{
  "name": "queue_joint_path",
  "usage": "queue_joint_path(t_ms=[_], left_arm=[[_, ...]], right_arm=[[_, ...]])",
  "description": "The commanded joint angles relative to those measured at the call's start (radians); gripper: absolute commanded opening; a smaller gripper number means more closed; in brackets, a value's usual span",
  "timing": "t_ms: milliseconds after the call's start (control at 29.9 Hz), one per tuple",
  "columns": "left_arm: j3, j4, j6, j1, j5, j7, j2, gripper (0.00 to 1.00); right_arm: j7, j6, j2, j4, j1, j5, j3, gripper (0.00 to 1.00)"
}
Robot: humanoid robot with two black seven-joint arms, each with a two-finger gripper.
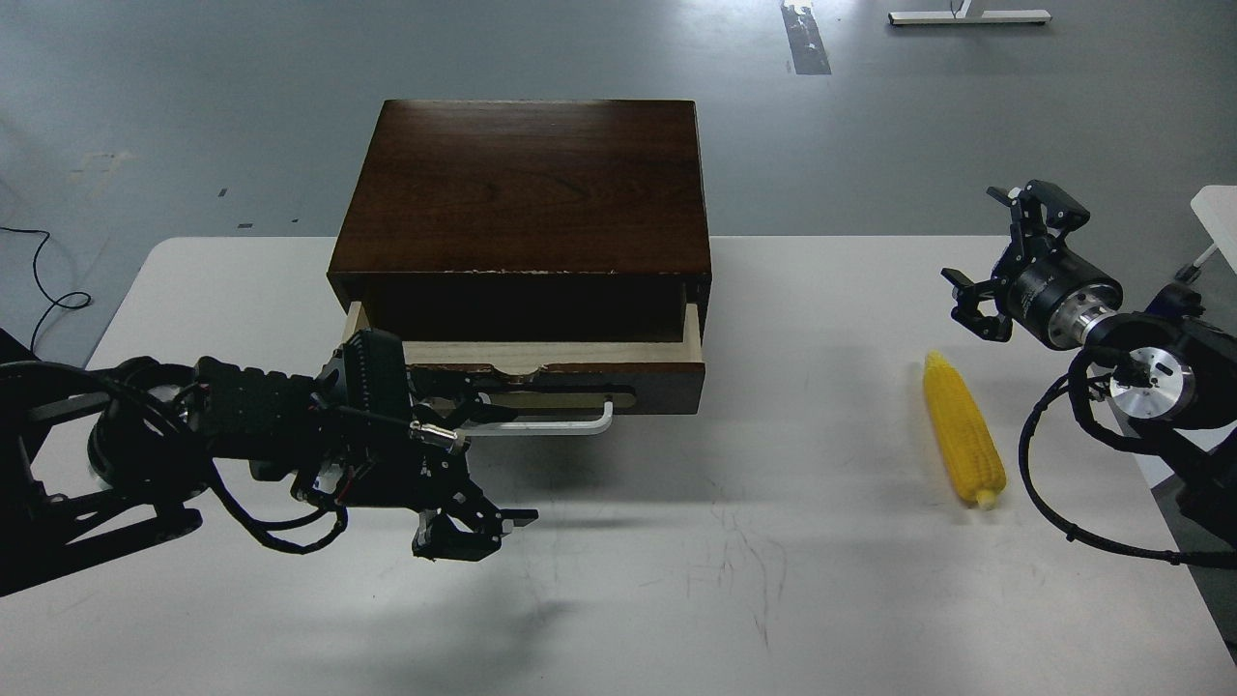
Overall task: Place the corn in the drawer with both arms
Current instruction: 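Pull the drawer open toward the robot with the left gripper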
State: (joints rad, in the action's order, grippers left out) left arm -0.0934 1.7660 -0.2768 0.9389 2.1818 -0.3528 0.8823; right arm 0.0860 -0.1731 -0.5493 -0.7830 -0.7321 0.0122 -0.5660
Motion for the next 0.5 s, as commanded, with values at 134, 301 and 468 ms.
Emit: queue_joint_path(t_ms=[134,301,468], left_arm=[[0.001,0.0,0.067,0.0,0.0,-0.006,0.014,0.98],[0.003,0.0,0.125,-0.003,0.0,-0.037,0.014,0.98],[0.004,0.0,0.133,-0.026,0.0,-0.051,0.015,0.99]], right_arm=[[0.001,0.0,0.0,0.007,-0.001,0.0,0.0,1.0],[0.0,0.0,0.002,0.007,-0.001,0.0,0.0,1.0],[0.0,0.0,0.002,0.007,-0.001,0.0,0.0,1.0]])
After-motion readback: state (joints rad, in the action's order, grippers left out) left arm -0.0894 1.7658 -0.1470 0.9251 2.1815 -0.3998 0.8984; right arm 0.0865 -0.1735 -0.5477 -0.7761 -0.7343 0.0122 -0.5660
